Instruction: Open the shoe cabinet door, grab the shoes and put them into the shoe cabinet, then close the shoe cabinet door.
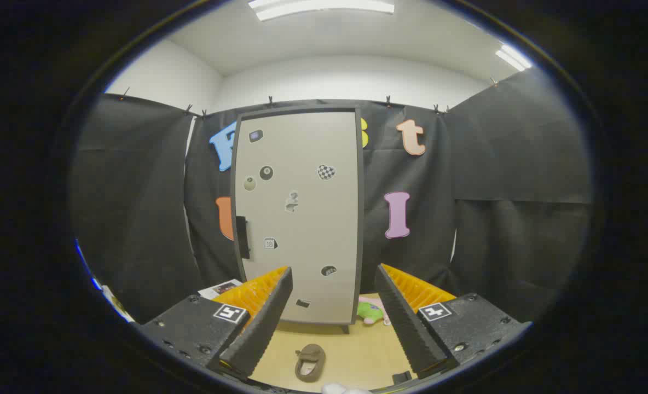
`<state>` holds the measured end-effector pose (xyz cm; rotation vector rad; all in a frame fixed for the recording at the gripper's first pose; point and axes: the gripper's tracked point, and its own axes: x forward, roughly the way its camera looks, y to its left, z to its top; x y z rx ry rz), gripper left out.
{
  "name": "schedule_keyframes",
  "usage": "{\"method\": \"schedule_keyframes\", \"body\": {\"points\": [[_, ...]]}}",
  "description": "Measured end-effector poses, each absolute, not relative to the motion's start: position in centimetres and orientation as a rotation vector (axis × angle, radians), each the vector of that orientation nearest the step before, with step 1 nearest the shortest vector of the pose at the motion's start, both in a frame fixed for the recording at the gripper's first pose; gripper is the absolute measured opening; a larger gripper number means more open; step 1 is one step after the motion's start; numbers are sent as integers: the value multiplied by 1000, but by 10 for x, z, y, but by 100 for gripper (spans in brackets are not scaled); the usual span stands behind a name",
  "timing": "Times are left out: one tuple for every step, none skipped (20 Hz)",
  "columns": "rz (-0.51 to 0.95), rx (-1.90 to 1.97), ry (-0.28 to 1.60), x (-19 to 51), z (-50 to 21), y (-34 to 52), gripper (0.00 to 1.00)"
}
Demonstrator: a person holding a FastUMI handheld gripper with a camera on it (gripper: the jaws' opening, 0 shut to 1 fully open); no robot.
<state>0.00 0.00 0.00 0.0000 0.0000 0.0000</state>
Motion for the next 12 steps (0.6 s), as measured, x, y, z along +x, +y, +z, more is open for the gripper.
{"method": "schedule_keyframes", "body": {"points": [[1,-2,4,0,-1,2,99],[1,-2,5,0,-1,3,99],[0,-4,5,0,-1,4,99],[-1,-7,3,0,1,5,99],[-3,-9,0,1,2,5,99],[-3,-11,-2,1,3,7,99],[-3,-15,-2,2,3,9,100],[-4,-16,-4,2,3,10,99],[-3,-21,0,2,2,12,99],[-4,-25,1,3,1,15,99],[-3,-27,2,3,1,17,99],[-5,-29,1,5,1,19,99]]}}
